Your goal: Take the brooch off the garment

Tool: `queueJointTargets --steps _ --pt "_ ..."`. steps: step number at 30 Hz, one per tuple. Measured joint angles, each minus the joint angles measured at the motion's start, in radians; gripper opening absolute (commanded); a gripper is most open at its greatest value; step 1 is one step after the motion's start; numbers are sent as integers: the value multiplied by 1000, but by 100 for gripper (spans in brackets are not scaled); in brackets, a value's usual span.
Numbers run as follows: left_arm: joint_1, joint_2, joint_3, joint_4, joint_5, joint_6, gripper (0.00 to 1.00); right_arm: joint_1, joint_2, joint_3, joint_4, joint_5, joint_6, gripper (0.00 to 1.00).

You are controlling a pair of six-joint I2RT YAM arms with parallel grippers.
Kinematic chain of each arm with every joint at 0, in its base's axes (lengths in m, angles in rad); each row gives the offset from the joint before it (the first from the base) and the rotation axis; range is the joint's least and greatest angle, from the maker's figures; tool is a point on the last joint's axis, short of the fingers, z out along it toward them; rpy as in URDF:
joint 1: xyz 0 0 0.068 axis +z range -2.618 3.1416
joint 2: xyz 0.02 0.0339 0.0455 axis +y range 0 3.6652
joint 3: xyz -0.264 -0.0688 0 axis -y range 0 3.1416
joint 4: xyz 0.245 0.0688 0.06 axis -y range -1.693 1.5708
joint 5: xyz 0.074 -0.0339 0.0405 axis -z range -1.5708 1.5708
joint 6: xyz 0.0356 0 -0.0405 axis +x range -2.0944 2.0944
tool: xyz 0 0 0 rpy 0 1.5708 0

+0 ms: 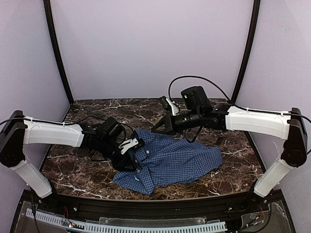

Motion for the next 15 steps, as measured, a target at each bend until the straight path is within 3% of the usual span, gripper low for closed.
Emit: queueJointTargets --steps 15 --pt "-61 -7 16 -11 -103 167 43 0 -20 -23 22 0 10 0"
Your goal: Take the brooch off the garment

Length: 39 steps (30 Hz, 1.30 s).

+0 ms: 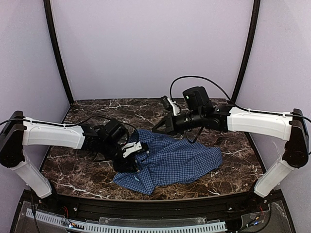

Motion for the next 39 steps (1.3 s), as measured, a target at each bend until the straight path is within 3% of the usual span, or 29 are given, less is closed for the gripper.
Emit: queueJointTargets --steps 20,34,39 --pt "-49 86 15 26 -126 61 34 0 -6 -7 2 0 1 0" --pt "-75 92 15 38 -249 102 36 -4 -6 -7 14 -8 5 0" --pt "-75 93 15 37 -251 111 21 -16 -6 -7 19 -11 4 0"
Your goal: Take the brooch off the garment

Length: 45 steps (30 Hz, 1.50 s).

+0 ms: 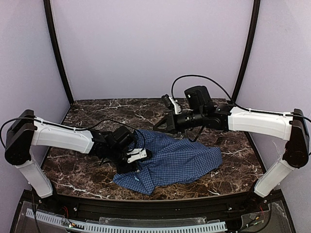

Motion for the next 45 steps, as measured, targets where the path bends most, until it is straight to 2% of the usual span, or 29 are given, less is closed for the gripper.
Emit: queueJointTargets --steps 4,8,16,25,28,35,39,41,42,45 --pt "0 0 0 0 -3 -11 7 -5 0 0 0 0 0 0" --pt "0 -4 0 -1 1 -50 1 -9 0 0 0 -6 0 0" --pt "14 -130 0 -7 72 -225 1 -26 0 0 0 -22 2 0" --pt "163 -212 -18 21 357 -511 1 -30 0 0 5 -38 11 0" --pt "209 -223 -63 54 461 -610 1 -30 0 0 10 -45 12 0" --pt "258 -251 -187 137 591 -769 1 -30 0 0 15 -56 12 0" --pt "267 -282 -205 127 577 -743 14 -30 -16 -14 26 -56 19 0" --pt "262 -314 -203 115 545 -685 22 -30 -24 -20 29 -56 21 0" --pt "257 -327 -200 106 526 -649 30 -30 -24 -21 31 -56 22 0" --pt "232 -335 -172 72 468 -543 37 -30 -25 -21 32 -56 23 0"
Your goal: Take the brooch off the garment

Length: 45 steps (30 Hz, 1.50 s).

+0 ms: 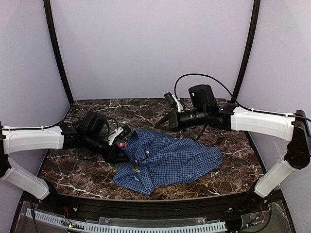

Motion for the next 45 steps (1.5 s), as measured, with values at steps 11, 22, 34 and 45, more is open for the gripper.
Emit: queueJointTargets --steps 11,22,34,45 --pt "-166 196 140 -72 -130 262 39 0 -44 -14 -2 31 3 0" --pt "-180 293 150 -85 -281 430 44 0 -84 -32 0 64 -47 0" --pt "-205 317 142 -42 -382 545 48 0 -81 -36 46 64 -59 0" --pt "-241 327 121 2 -454 595 41 -1 -56 -37 54 56 -65 0"
